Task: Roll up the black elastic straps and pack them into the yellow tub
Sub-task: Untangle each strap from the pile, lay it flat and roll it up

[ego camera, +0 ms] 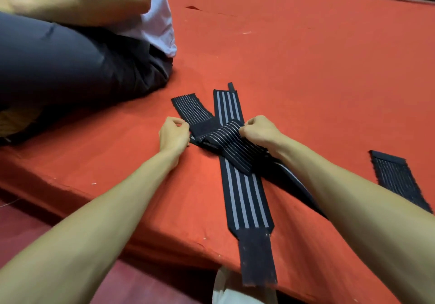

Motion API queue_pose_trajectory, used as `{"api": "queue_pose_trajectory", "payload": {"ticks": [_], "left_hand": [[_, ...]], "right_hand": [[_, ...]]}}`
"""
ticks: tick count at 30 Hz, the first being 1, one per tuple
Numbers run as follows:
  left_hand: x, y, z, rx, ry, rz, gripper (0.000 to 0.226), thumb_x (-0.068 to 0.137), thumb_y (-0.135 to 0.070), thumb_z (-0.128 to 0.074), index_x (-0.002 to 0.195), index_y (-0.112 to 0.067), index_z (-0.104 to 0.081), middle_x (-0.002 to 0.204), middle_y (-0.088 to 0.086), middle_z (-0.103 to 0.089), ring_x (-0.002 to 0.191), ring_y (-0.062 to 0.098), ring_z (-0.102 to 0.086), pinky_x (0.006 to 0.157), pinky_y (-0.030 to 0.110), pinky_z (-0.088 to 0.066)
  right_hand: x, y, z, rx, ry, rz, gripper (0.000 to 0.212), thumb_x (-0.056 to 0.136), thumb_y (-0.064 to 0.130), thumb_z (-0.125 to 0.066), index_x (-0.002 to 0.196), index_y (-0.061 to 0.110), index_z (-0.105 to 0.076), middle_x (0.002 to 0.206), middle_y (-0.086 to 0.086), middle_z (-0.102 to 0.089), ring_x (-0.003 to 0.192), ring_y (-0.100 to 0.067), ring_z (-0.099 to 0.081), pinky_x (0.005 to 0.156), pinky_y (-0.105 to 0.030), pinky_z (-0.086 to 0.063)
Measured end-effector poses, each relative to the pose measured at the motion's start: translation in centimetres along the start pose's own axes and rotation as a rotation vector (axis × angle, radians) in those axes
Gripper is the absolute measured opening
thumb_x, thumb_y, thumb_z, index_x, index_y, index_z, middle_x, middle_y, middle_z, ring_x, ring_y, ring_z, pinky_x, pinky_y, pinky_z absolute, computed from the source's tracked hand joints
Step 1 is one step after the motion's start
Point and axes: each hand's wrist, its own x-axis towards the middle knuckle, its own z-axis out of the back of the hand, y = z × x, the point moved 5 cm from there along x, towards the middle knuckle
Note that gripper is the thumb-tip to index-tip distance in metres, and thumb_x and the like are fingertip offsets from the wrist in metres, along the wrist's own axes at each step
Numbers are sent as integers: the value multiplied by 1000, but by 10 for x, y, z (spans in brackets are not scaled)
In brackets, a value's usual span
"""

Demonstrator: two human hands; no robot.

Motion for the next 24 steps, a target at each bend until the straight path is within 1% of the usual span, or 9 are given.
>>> {"api": "queue_pose_trajectory", "payload": {"ticks": [3,5,8,10,15,17,18,20,24], "left_hand": [[41,3,-10,41,-62,-9,25,82,-27,-50,105,-19,-56,100,11,-69,100,33,-65,90,42,-52],[58,-5,-15,32,-105,4,31,87,-29,-53,112,-11,-58,108,12,-67,110,33,-59,92,35,-47],[77,-17,-24,-16,-192,47,29,92,-27,-62,97,1,-60,103,14,-62,93,25,-53,69,30,-36],[87,-15,-30,-107,-234,112,22,89,-20,-69,84,-2,-57,101,13,-62,82,19,-52,66,29,-40],[90,-9,-27,-272,-230,193,24,84,-8,-74,105,-4,-63,107,4,-63,88,15,-53,70,19,-44],[79,-16,-24,-252,-244,110,10,83,-4,-72,86,-12,-65,84,-3,-63,86,13,-56,61,14,-46],[72,-22,-25,-220,-234,45,10,82,-5,-72,83,-13,-67,78,-4,-63,87,15,-60,66,16,-49],[60,-33,-33,-157,-206,-68,19,80,-10,-73,99,-10,-72,87,1,-69,92,16,-65,82,23,-50],[27,-69,-39,-45,-121,-320,15,86,-16,-68,100,-11,-71,84,-3,-63,85,15,-56,81,25,-44]], "right_hand": [[26,1,-11,-7,-49,14,9,82,12,-48,76,17,-53,74,-4,-57,66,-20,-53,57,-29,-41],[41,1,-19,-3,-66,26,10,82,13,-48,74,18,-49,71,-1,-55,63,-19,-50,54,-29,-37],[57,-6,-27,-9,-131,45,15,84,19,-47,69,17,-46,66,-2,-55,63,-23,-51,55,-33,-36],[60,-14,-29,-8,-226,55,22,84,23,-47,63,16,-45,64,-4,-56,67,-29,-55,58,-36,-37],[59,-17,-31,-4,-274,53,27,86,25,-46,61,16,-42,63,-4,-55,64,-26,-52,57,-35,-35],[58,-16,-31,1,-250,37,26,86,25,-46,62,15,-44,64,-2,-56,65,-25,-52,57,-35,-35],[59,-16,-30,14,-228,29,26,86,24,-46,62,15,-45,64,-2,-57,66,-24,-52,58,-35,-35],[59,-15,-27,82,-159,18,22,86,21,-46,65,17,-50,68,-2,-58,67,-23,-53,62,-34,-36],[47,-16,-6,201,-122,41,17,84,15,-45,73,18,-58,72,-1,-56,68,-18,-50,63,-30,-36]]}}
